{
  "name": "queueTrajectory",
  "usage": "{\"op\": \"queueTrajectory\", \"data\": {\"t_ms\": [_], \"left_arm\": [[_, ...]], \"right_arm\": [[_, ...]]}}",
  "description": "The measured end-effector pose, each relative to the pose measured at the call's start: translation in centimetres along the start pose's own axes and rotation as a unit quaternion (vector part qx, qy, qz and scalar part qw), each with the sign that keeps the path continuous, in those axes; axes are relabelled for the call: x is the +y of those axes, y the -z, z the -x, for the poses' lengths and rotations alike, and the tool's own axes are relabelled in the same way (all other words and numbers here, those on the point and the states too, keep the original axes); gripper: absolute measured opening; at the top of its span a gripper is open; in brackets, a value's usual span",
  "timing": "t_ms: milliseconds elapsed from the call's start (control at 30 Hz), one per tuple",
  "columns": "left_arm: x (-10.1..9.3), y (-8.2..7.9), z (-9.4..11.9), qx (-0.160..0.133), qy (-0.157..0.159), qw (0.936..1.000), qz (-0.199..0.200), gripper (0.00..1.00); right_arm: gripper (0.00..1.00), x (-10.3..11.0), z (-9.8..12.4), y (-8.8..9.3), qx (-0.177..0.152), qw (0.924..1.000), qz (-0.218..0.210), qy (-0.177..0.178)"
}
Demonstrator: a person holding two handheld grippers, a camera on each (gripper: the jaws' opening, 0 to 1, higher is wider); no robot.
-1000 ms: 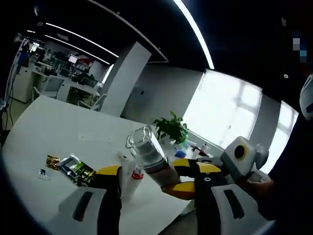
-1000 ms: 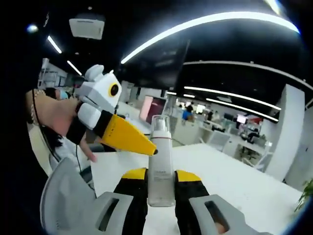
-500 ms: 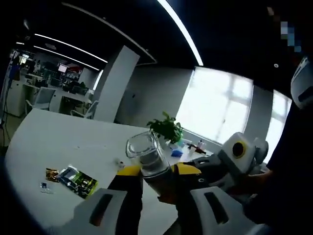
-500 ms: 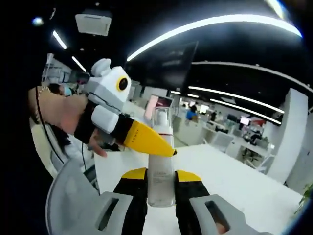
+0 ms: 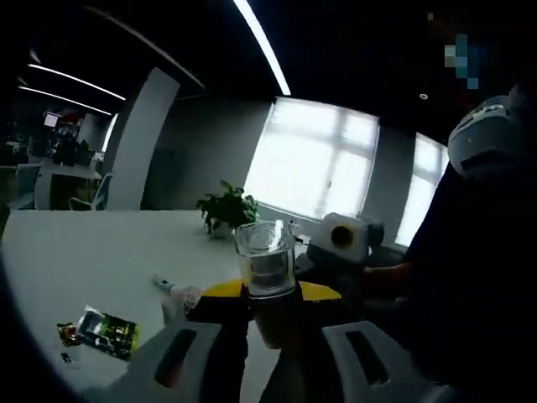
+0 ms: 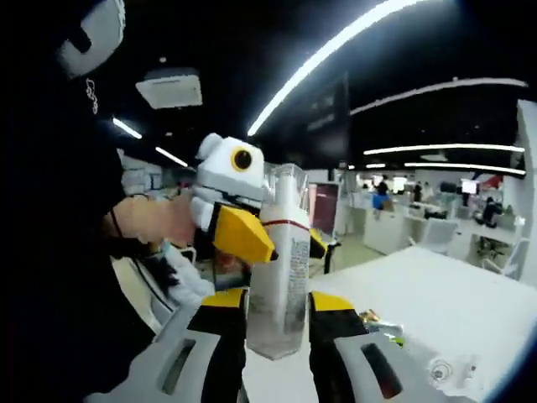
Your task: Arrange the skincare products in the storage area until every visible bottle or jar stands upright without overlapping.
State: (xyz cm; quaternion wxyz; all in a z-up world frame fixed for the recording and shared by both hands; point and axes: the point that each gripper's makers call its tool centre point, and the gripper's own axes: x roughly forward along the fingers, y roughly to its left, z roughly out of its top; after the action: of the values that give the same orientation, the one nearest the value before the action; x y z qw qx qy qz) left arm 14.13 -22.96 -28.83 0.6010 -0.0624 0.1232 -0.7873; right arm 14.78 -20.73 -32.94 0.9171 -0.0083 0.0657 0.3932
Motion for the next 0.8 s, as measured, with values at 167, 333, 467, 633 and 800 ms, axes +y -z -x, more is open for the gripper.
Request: {"op": "queueTrajectory", "data": {"t_ms": [167,333,467,633,800], "left_arm": [[-2.5,-0.1,-0.3,0.052,0.074,0.9948,-0.046,0.16],[-3.7,0.1,-1.0,0.074,0.102,0.9902,-0.060,0.16],[-3.5,0.1,-1.1,0.075,0.104,0.9897,-0.065,0.15],[-3.2,0.1,-1.1,0.070,0.102,0.9895,-0.075,0.15],[-1.7,-1.3,-1.3,0.019,0.066,0.9962,-0.054,0.16]], "right_arm": [[0.26,1.5,0.0,-0.3,0.002,0.9974,-0.014,-0.070],[0.28,2.8,-0.2,-0.5,0.017,0.9945,-0.011,-0.103],[0.17,3.5,-0.1,-0.4,0.024,0.9930,-0.007,-0.115],[0.16,2.7,-0.2,-0.5,0.024,0.9973,0.010,-0.068],[0.14,0.9,0.0,-1.7,0.005,0.9999,0.010,-0.011]]}}
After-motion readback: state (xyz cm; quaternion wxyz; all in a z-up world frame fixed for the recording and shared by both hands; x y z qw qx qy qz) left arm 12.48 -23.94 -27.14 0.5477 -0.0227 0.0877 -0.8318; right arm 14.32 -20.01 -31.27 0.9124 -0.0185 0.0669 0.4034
